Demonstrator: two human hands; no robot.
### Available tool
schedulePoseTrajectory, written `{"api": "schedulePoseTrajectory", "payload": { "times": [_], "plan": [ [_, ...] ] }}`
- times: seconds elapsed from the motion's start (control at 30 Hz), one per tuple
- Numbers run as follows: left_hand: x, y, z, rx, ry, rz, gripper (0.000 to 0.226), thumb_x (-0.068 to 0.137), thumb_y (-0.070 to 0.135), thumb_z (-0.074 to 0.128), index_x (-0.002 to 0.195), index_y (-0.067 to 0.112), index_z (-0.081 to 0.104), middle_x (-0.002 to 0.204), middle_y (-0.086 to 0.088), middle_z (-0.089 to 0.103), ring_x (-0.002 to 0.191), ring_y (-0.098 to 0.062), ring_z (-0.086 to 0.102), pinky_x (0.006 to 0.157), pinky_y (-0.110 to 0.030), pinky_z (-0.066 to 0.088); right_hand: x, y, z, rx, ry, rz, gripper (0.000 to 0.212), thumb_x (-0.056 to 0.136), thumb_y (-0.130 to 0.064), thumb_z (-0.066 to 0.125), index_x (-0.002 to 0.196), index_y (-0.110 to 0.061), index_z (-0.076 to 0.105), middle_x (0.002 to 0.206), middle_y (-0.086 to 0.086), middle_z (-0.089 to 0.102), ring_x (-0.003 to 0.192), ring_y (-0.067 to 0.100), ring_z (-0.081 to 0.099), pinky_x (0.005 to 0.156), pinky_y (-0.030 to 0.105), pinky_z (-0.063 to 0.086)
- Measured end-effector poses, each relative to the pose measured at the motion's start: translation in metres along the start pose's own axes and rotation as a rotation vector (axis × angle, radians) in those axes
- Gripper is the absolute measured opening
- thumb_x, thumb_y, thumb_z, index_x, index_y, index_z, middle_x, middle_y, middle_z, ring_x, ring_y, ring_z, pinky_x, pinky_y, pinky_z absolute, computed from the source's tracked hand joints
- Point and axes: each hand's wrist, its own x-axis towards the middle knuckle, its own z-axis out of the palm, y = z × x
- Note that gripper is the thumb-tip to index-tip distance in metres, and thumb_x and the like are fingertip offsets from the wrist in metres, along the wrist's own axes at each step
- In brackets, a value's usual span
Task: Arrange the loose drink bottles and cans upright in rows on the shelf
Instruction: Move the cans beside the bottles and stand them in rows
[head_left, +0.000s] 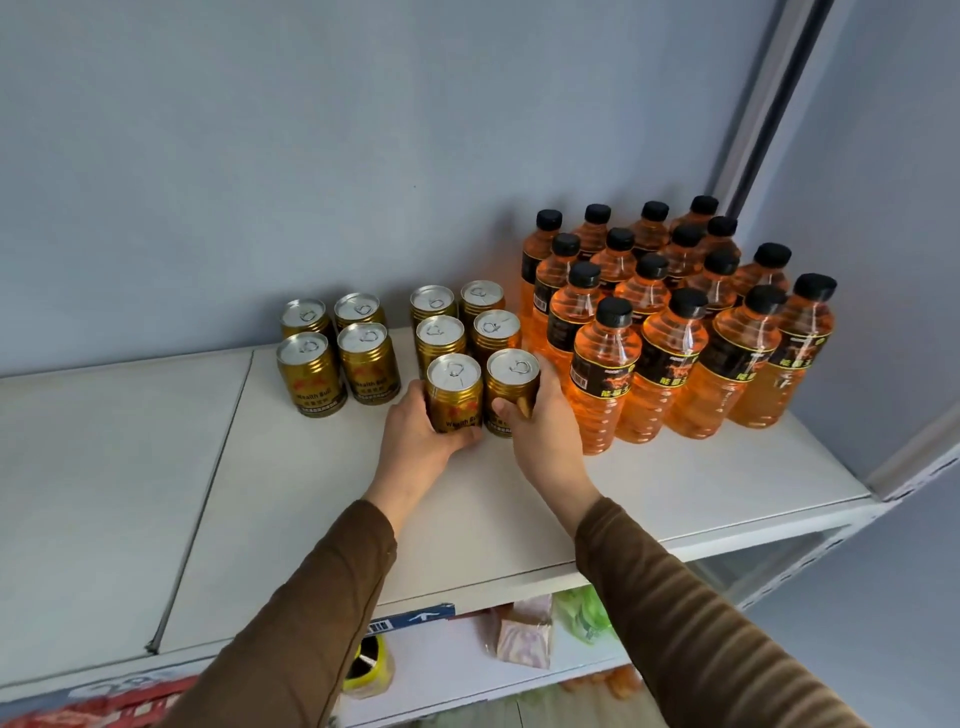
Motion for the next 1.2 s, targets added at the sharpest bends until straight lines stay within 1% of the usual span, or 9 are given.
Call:
{"api": "schedulePoseTrajectory", "payload": {
  "times": [0.13, 0.27, 0.47, 0.6, 0.67, 0.8, 0.93, 1.03, 1.2],
  "plan": [
    [-0.001, 0.0, 0.004, 0.012, 0.018, -0.03, 0.079, 0.066, 0.03, 0.092, 0.132, 0.019, 0.051, 0.131, 0.002, 0.061, 0.12, -0.014, 0.056, 0.093, -0.026, 0.044, 0.001, 0.003, 0.002, 0.018, 0.005, 0.013, 0.08, 0.085, -0.01, 0.073, 0.151, -0.019, 0.029, 0.15, 0.001, 0.043, 0.14, 0.02, 0.038, 0.115, 0.038, 0.034],
    [-0.001, 0.003, 0.005, 0.017, 0.02, -0.05, 0.081, 0.067, 0.028, 0.092, 0.135, 0.018, 0.05, 0.133, 0.001, 0.061, 0.123, -0.017, 0.055, 0.101, -0.034, 0.047, 0.004, 0.003, 0.004, 0.027, 0.006, 0.034, 0.082, 0.085, -0.01, 0.073, 0.152, -0.02, 0.027, 0.152, 0.001, 0.042, 0.141, 0.021, 0.037, 0.114, 0.033, 0.03],
    [-0.005, 0.008, 0.005, 0.052, 0.018, -0.055, 0.085, 0.068, 0.03, 0.091, 0.139, 0.017, 0.047, 0.135, 0.0, 0.059, 0.127, -0.019, 0.054, 0.105, -0.037, 0.046, 0.007, 0.001, 0.002, 0.034, -0.015, 0.035, 0.088, 0.084, -0.011, 0.073, 0.154, -0.02, 0.022, 0.155, 0.001, 0.037, 0.145, 0.021, 0.031, 0.118, 0.043, 0.028],
    [-0.011, 0.01, -0.001, 0.157, -0.014, -0.007, 0.088, 0.071, 0.039, 0.088, 0.145, 0.022, 0.043, 0.141, 0.0, 0.056, 0.132, -0.02, 0.049, 0.11, -0.044, 0.043, 0.001, -0.002, 0.001, 0.022, -0.021, 0.005, 0.086, 0.086, -0.008, 0.069, 0.155, -0.017, 0.018, 0.157, 0.003, 0.033, 0.146, 0.02, 0.028, 0.118, 0.032, 0.023],
    [-0.015, 0.009, -0.006, 0.287, -0.028, 0.043, 0.092, 0.074, 0.045, 0.084, 0.149, 0.023, 0.037, 0.148, -0.001, 0.049, 0.139, -0.021, 0.04, 0.115, -0.046, 0.037, -0.003, -0.003, -0.001, 0.017, -0.029, -0.013, 0.086, 0.088, -0.007, 0.067, 0.156, -0.015, 0.015, 0.158, 0.005, 0.029, 0.147, 0.021, 0.024, 0.119, 0.032, 0.021],
    [-0.027, 0.001, -0.017, 0.614, -0.053, 0.056, 0.105, 0.083, 0.062, 0.067, 0.159, 0.016, 0.012, 0.166, -0.003, 0.017, 0.153, -0.02, 0.006, 0.122, -0.037, 0.013, -0.011, -0.004, -0.007, -0.019, -0.043, -0.058, 0.083, 0.091, -0.004, 0.062, 0.156, -0.009, 0.011, 0.161, 0.009, 0.019, 0.15, 0.023, 0.013, 0.121, 0.044, 0.018],
    [-0.041, -0.007, -0.03, 0.742, -0.061, 0.08, 0.099, 0.088, 0.066, 0.056, 0.16, 0.017, 0.008, 0.167, -0.001, 0.006, 0.153, -0.019, -0.003, 0.122, -0.035, 0.007, -0.024, -0.009, -0.008, -0.116, -0.076, -0.099, 0.078, 0.095, -0.009, 0.059, 0.156, -0.009, 0.011, 0.163, 0.009, 0.01, 0.151, 0.023, 0.004, 0.123, 0.042, 0.011],
    [-0.051, -0.012, -0.045, 0.786, -0.039, 0.1, 0.096, 0.089, 0.066, 0.054, 0.16, 0.02, 0.006, 0.168, 0.001, 0.004, 0.153, -0.018, -0.004, 0.122, -0.032, 0.002, -0.036, -0.017, -0.003, -0.228, -0.075, -0.246, 0.07, 0.095, -0.012, 0.057, 0.155, -0.011, 0.02, 0.164, 0.008, 0.004, 0.151, 0.023, -0.003, 0.122, 0.035, 0.005],
    [-0.072, -0.019, -0.086, 0.841, 0.026, 0.09, 0.094, 0.09, 0.063, 0.054, 0.16, 0.022, 0.007, 0.167, 0.001, 0.006, 0.153, -0.017, -0.002, 0.121, -0.03, 0.0, -0.052, -0.042, 0.023, -0.354, -0.093, -0.432, 0.057, 0.091, -0.022, 0.063, 0.144, -0.017, 0.043, 0.158, 0.005, 0.028, 0.147, 0.025, 0.016, 0.117, 0.038, 0.025]
  ]
}}
